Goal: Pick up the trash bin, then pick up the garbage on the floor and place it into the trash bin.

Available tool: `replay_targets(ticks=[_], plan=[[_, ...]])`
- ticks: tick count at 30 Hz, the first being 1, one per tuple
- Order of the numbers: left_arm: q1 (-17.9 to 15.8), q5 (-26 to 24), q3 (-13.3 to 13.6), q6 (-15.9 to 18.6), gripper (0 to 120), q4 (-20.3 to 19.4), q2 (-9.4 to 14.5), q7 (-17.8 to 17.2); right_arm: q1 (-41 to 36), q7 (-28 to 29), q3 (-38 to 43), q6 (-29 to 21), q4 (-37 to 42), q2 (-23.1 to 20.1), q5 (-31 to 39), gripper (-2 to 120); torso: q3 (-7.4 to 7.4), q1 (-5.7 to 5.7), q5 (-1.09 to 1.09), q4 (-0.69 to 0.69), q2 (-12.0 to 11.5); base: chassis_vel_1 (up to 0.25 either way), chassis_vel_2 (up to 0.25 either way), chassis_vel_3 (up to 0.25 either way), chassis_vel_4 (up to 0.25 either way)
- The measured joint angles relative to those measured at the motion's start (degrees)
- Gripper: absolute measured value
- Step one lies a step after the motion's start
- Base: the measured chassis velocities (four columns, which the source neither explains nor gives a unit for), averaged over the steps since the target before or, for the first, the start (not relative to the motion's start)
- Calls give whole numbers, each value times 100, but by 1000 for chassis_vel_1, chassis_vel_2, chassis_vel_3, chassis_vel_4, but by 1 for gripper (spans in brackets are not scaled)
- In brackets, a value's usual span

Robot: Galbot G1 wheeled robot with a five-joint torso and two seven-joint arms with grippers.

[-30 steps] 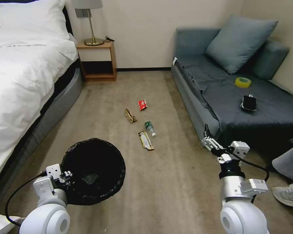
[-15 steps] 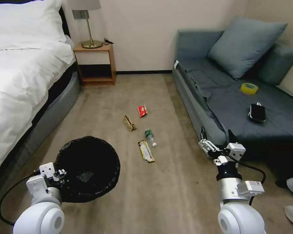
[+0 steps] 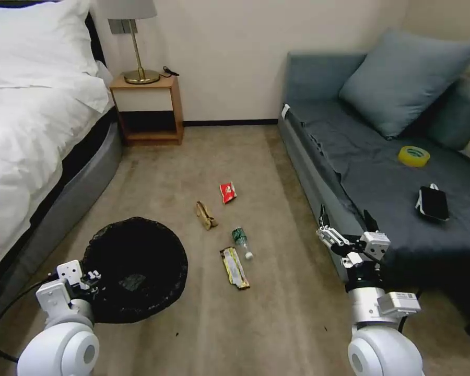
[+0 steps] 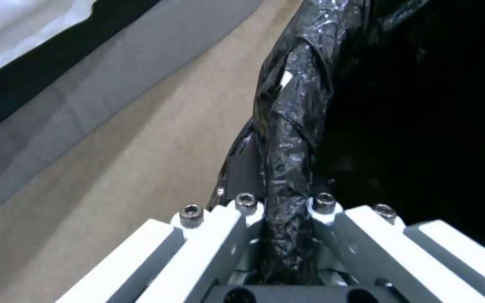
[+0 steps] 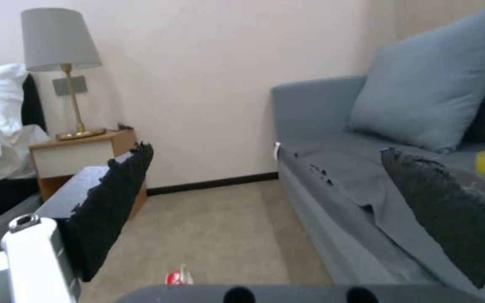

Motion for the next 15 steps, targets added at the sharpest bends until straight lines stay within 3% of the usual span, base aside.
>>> replay_targets(ticks=[9, 15], plan=[[-43, 2, -47, -12, 2, 68, -46, 12, 46, 1, -60, -25, -48, 3, -9, 100, 0, 0, 0, 0, 0, -185, 193, 191, -192], [-113, 26, -116, -26, 2, 97, -101, 68, 95, 23, -144, -59, -156, -80, 170, 100, 1, 0, 0, 0, 0, -84, 98, 52, -79]])
